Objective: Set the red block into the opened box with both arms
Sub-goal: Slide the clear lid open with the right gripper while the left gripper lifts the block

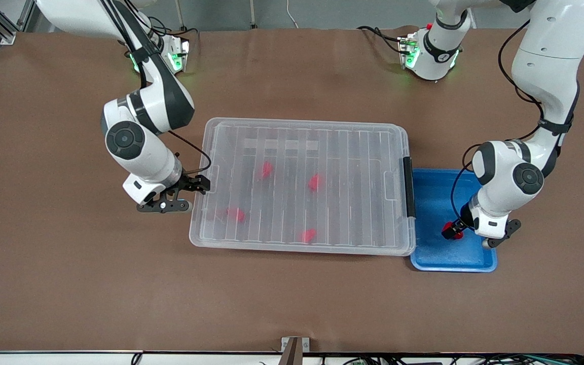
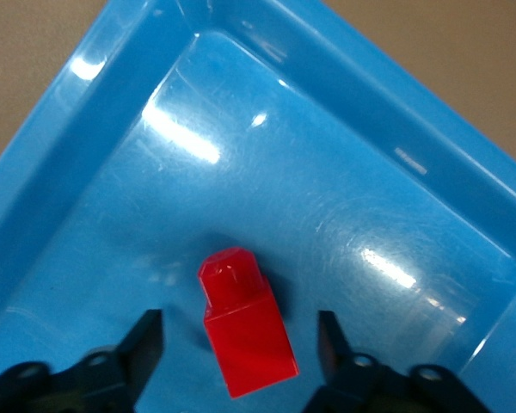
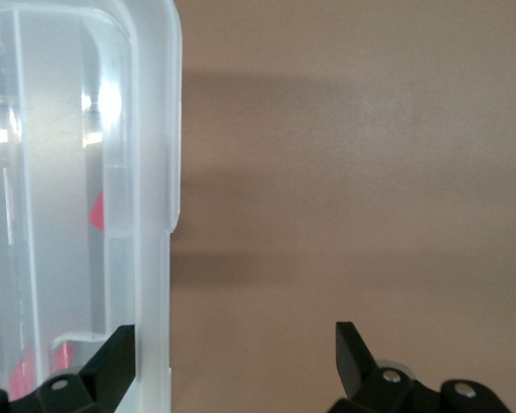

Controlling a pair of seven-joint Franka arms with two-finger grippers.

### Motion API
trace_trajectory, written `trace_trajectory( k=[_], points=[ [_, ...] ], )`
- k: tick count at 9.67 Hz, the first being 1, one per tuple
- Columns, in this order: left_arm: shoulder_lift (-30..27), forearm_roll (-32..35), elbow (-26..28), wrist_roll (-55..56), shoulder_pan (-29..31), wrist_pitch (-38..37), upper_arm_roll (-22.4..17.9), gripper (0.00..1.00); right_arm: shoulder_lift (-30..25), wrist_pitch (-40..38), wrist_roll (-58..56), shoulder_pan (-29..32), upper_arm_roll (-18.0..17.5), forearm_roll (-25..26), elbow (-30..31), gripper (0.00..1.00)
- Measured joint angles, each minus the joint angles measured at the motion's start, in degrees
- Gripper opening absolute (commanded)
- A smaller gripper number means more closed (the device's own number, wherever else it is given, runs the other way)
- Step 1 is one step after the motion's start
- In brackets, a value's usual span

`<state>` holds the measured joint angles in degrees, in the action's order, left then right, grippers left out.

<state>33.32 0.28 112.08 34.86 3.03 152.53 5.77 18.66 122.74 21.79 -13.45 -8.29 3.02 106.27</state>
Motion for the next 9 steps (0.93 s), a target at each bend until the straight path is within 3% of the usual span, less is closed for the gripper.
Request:
trace_trajectory(
  k=[4,7,9],
  points=[
    [0.25,0.0,-0.02,0.0,-0.03,0.0,0.01,0.03,-0.35,-4.04,-2.12,2.66,0.41,4.1,-0.11,1.0],
    [0.01,0.0,-1.6,0.0,-0.29,-1.17,0.4,0.0,-0.59,-7.93,-3.38,6.56,0.64,4.29,-0.22,1.0],
    [-2.3,0.0,-4.48,-0.04,-0.35,-8.9,1.54,0.0,-0.64,-9.38,-4.01,8.26,0.68,4.38,-0.4,1.0]
  ],
)
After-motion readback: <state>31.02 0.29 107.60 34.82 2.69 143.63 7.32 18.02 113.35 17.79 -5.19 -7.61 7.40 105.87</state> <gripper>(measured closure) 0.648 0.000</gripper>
